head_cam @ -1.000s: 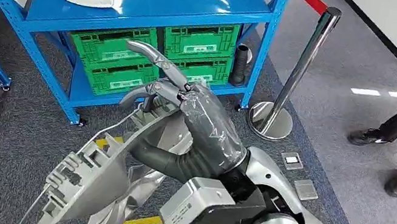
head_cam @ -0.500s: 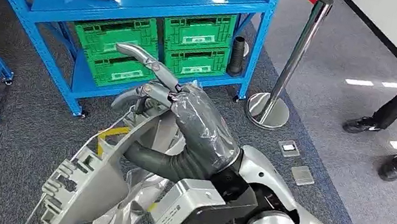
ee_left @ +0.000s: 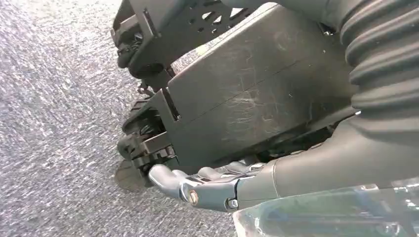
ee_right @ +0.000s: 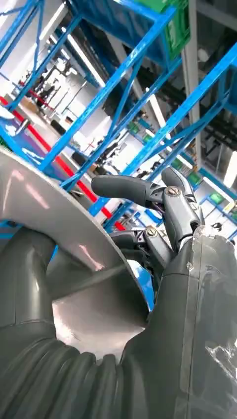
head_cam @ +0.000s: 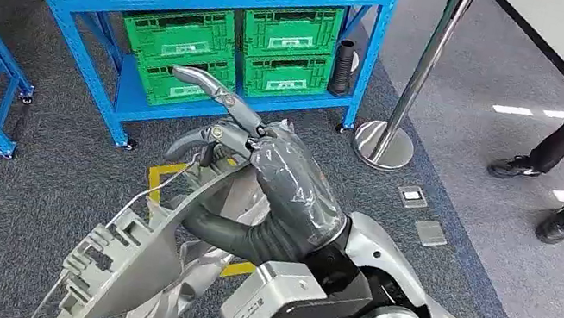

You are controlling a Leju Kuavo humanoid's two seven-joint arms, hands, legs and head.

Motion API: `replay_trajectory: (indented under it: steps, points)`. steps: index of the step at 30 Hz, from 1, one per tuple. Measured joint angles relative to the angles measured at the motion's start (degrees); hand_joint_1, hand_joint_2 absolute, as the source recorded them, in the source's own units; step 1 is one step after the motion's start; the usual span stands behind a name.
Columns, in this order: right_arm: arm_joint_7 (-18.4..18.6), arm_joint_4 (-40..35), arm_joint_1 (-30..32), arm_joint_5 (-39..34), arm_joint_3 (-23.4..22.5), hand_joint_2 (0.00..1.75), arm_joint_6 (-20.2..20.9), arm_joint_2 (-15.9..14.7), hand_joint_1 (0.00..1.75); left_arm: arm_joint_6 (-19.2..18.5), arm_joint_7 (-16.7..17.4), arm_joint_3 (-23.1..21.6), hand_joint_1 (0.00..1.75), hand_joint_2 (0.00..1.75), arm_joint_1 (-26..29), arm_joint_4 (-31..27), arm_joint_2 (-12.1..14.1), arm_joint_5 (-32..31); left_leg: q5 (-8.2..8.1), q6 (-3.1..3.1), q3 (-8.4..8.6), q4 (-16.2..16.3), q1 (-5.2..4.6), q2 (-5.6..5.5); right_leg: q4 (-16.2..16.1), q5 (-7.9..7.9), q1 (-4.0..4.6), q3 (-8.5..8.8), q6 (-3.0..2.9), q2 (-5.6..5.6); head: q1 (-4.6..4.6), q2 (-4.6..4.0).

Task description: Take the parts from the cabinet and place them on the table.

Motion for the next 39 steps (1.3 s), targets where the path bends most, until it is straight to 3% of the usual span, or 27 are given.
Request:
replay_trajectory:
  steps: [1, 2, 5, 6, 8, 10, 11, 12, 13, 16, 17, 18, 20, 21, 22, 23, 25, 26, 27, 28, 31, 32, 33, 35, 36, 37, 39]
  points:
    - [0.0, 0.0, 0.0, 0.0, 0.0, 1.75, 0.0, 0.0, 1.75, 0.0, 0.0, 0.0, 0.00, 1.75, 0.1, 0.0, 0.2, 0.0, 0.57, -0.22, -0.35, -0.1, -0.17, -0.12, -0.3, 0.72, -0.36, -0.70, -0.48, -0.21, 0.07, 0.00]
    - [0.0, 0.1, 0.0, 0.0, 0.1, 1.75, 0.0, 0.0, 1.75, 0.1, 0.0, 0.0, 0.00, 1.75, 0.1, 0.0, 0.1, 0.0, -1.68, -0.66, -1.01, 0.6, -0.06, -0.16, -0.3, 1.48, -0.58, -1.23, -0.87, -0.33, 0.03, 0.00]
    - [0.0, 0.1, 0.1, 0.0, 0.1, 1.75, 0.1, 0.0, 1.75, 0.2, 0.0, 0.0, 0.00, 1.75, 0.0, 0.0, 0.1, 0.0, -12.27, -1.64, -2.56, 12.0, 0.36, -0.15, -0.2, 3.40, -0.53, -3.74, -1.30, -0.36, -0.94, 0.00]
    - [0.0, 0.1, 0.1, 0.0, 0.2, 1.75, 0.2, 0.0, 1.75, 0.2, 0.0, 0.0, 0.00, 1.75, -0.1, 0.0, 0.1, 0.0, -13.52, -1.69, -2.97, 15.6, 0.36, -0.15, -0.1, 3.95, -0.49, -4.58, -1.28, -0.38, -0.94, 0.00]
    - [-0.1, 0.1, 0.2, 0.0, 0.2, 1.75, 0.2, 0.0, 1.75, 0.2, 0.1, 0.0, 0.00, 1.75, 0.0, 0.0, 0.2, 0.1, -11.02, -1.53, -0.87, 16.8, 0.36, -0.16, 0.4, 5.15, -0.45, -6.55, -1.21, -0.32, -1.09, 0.00]
    - [-0.3, 0.1, 0.2, 0.7, 0.2, 1.75, 0.2, 0.0, 1.75, 0.2, 0.3, -0.1, 0.00, 1.75, 0.2, 0.0, 0.2, 0.1, -7.25, -0.94, 4.86, 9.5, 0.34, -0.22, 0.7, 6.21, -0.37, -8.15, -0.99, -0.14, -1.16, 0.00]
    - [-0.5, 0.1, 0.2, 1.0, 0.2, 1.75, 0.2, 0.0, 1.75, 0.1, 0.3, -0.1, 0.00, 1.75, 0.3, 0.0, 0.2, 0.1, -7.74, -0.41, 8.47, 4.2, 0.30, -0.28, 0.7, 6.73, -0.39, -8.50, -0.84, -0.12, -1.25, 0.00]
    - [-0.6, 0.1, 0.1, 1.2, 0.1, 1.75, 0.2, 0.0, 1.75, 0.1, 0.3, -0.2, 0.00, 1.75, 0.3, 0.0, 0.2, 0.1, -9.59, -0.07, 11.33, -0.2, 0.09, -0.27, 0.7, 7.20, -0.13, -8.87, -0.45, -0.12, -1.20, 0.00]
    - [-0.6, 0.1, 0.2, 1.2, 0.1, 1.75, 0.2, 0.0, 1.75, 0.1, 0.3, -0.2, 0.00, 1.75, 0.3, 0.0, 0.1, 0.1, -10.25, 0.05, 12.00, -2.0, -0.03, -0.30, 0.6, 7.83, -0.28, -9.04, -0.09, -0.25, -1.13, 0.00]
    - [-0.7, 0.1, 0.1, 1.9, 0.1, 1.75, 0.2, 0.0, 1.75, 0.0, 0.3, -0.2, 0.00, 1.75, 0.7, 0.0, 0.1, 0.1, -8.93, 1.09, 10.65, -3.4, -0.19, -0.22, -0.3, 9.85, -0.26, -9.43, 1.00, -0.25, -1.24, 0.00]
    - [-0.7, 0.1, 0.1, 2.0, 0.1, 1.75, 0.1, -0.1, 1.75, 0.0, 0.4, -0.2, 0.00, 1.75, 0.6, 0.0, 0.1, 0.1, -8.04, 1.07, 11.04, -3.7, 0.31, 0.09, 0.1, 8.19, -0.32, -10.28, 1.28, -0.08, -1.27, 0.00]
    - [-0.7, 0.1, 0.0, 2.0, 0.2, 1.75, 0.2, -0.1, 1.75, 0.0, 0.3, -0.3, 0.00, 1.75, 0.6, 0.0, 0.0, 0.1, -7.40, 1.62, 10.19, -3.7, 0.27, 0.07, 2.4, 4.89, -0.38, -11.04, 1.46, 0.00, -0.81, 0.00]
    - [-0.7, 0.1, 0.2, 2.0, 0.3, 1.75, 0.2, -0.2, 1.75, 0.0, 0.3, -0.3, 0.00, 1.75, 0.6, -0.1, -0.2, 0.1, -6.44, 1.90, 8.62, -3.3, 0.21, 0.10, 10.8, -1.62, -0.56, -13.08, 1.75, 0.00, -0.24, 0.00]
    - [-0.7, 0.1, 0.3, 2.0, 0.4, 1.75, 0.2, -0.2, 1.75, 0.0, 0.3, -0.3, 0.00, 1.75, 0.6, -0.1, -0.1, 0.1, -5.97, 1.92, 7.87, -3.1, 0.17, 0.11, 14.4, -3.03, -0.59, -13.57, 1.85, -0.01, -0.17, 0.00]
    - [-0.7, 0.1, 0.3, 2.0, 0.5, 1.75, 0.3, -0.3, 1.75, 0.0, 0.3, -0.3, 0.00, 1.75, 0.5, -0.1, -0.1, 0.1, -5.48, 1.90, 6.94, -2.9, 0.15, 0.13, 16.6, -2.45, -0.60, -13.50, 1.92, -0.02, -0.11, 0.00]
    - [-0.7, 0.1, 0.2, 2.0, 0.6, 1.75, 0.3, -0.3, 1.75, 0.0, 0.3, -0.3, 0.00, 1.75, 0.5, -0.1, -0.1, 0.1, -5.00, 1.85, 5.89, -2.4, 0.13, 0.15, 16.8, -0.30, -0.64, -12.64, 1.98, -0.02, -0.02, 0.00]
    - [-0.6, 0.1, 0.2, 2.0, 0.7, 1.75, 0.4, -0.3, 1.75, 0.2, 0.3, -0.3, 0.00, 1.75, 0.3, -0.1, -0.1, 0.1, -4.31, 1.57, 3.71, -1.3, 0.11, 0.13, 12.0, 3.84, -0.68, -8.31, 1.77, -0.04, 0.13, 0.00]
    - [-0.6, 0.1, 0.2, 2.0, 0.7, 1.75, 0.4, -0.3, 1.75, 0.2, 0.3, -0.3, 0.00, 1.75, 0.2, -0.1, -0.1, 0.1, -4.06, 1.39, 2.93, -0.7, 0.11, 0.06, 7.9, 4.05, -0.67, -5.18, 1.59, -0.06, 0.20, 0.00]
    - [-0.6, 0.1, 0.1, 2.0, 0.7, 1.75, 0.4, -0.3, 1.75, 0.2, 0.2, -0.3, 0.00, 1.75, 0.1, -0.1, -0.1, 0.1, -3.88, 1.14, 2.21, -0.2, 0.02, 0.03, 3.9, 1.49, -0.61, -2.67, 1.29, -0.09, 0.26, 0.00]
    - [-0.6, 0.0, 0.0, 2.0, 0.6, 1.75, 0.4, -0.2, 1.75, 0.2, 0.2, -0.3, 0.00, 1.75, 0.1, -0.2, -0.1, 0.1, -3.66, 0.89, 1.84, 0.2, -0.20, 0.06, 0.8, 0.44, -0.40, -0.78, 1.01, 0.03, 0.24, 0.00]
    - [-0.6, 0.0, 0.0, 2.0, 0.5, 1.75, 0.5, -0.2, 1.75, 0.4, 0.2, -0.3, 0.00, 1.75, 0.1, -0.1, 0.1, 0.1, -2.09, -0.05, 0.84, 0.3, -0.26, 0.05, 0.2, 1.00, -0.42, -1.84, 0.14, -0.05, 0.11, 0.00]
    - [-0.6, 0.0, 0.0, 2.0, 0.6, 1.75, 0.5, -0.2, 1.75, 0.5, 0.2, -0.3, 0.00, 1.75, 0.2, -0.2, 0.2, 0.1, -3.20, -0.36, 0.47, 0.6, -0.15, -0.13, 0.0, 1.54, -0.85, -2.18, -0.31, -0.41, 0.24, 0.00]
    - [-0.5, 0.0, 0.1, 2.0, 0.6, 1.75, 0.5, -0.2, 1.75, 0.5, 0.2, -0.3, 0.00, 1.75, 0.2, -0.2, 0.1, 0.1, -5.85, -0.87, -0.08, 2.1, -0.09, -0.15, 0.0, 1.99, -0.84, -2.65, -0.64, -0.34, -0.21, 0.00]
    - [-0.5, 0.0, 0.1, 2.0, 0.5, 1.75, 0.5, -0.2, 1.75, 0.5, 0.1, -0.3, 0.00, 1.75, 0.1, -0.2, 0.2, 0.1, -12.29, -1.57, -1.46, 10.1, 0.38, -0.14, 0.1, 2.84, -0.83, -3.49, -0.99, -0.47, -0.79, 0.00]
    - [-0.5, 0.0, 0.1, 2.0, 0.6, 1.75, 0.5, -0.2, 1.75, 0.5, 0.1, -0.3, 0.00, 1.75, 0.1, -0.2, 0.2, 0.1, -14.22, -1.77, -1.90, 14.4, 0.47, -0.14, 0.2, 3.23, -0.76, -4.06, -1.02, -0.52, -0.83, 0.00]
    - [-0.5, 0.0, 0.1, 2.0, 0.6, 1.75, 0.5, -0.2, 1.75, 0.5, 0.1, -0.3, 0.00, 1.75, 0.1, -0.2, 0.2, 0.1, -14.58, -1.85, -1.76, 16.9, 0.49, -0.14, 0.4, 3.63, -0.73, -4.75, -1.02, -0.51, -0.90, 0.00]
    - [-0.5, 0.0, 0.2, 2.0, 0.6, 1.75, 0.6, -0.2, 1.75, 0.5, 0.1, -0.3, 0.00, 1.75, 0.1, -0.2, 0.2, 0.1, -11.79, -1.72, 0.94, 14.9, 0.50, -0.15, 0.9, 4.41, -0.70, -6.22, -0.91, -0.41, -1.05, 0.00]
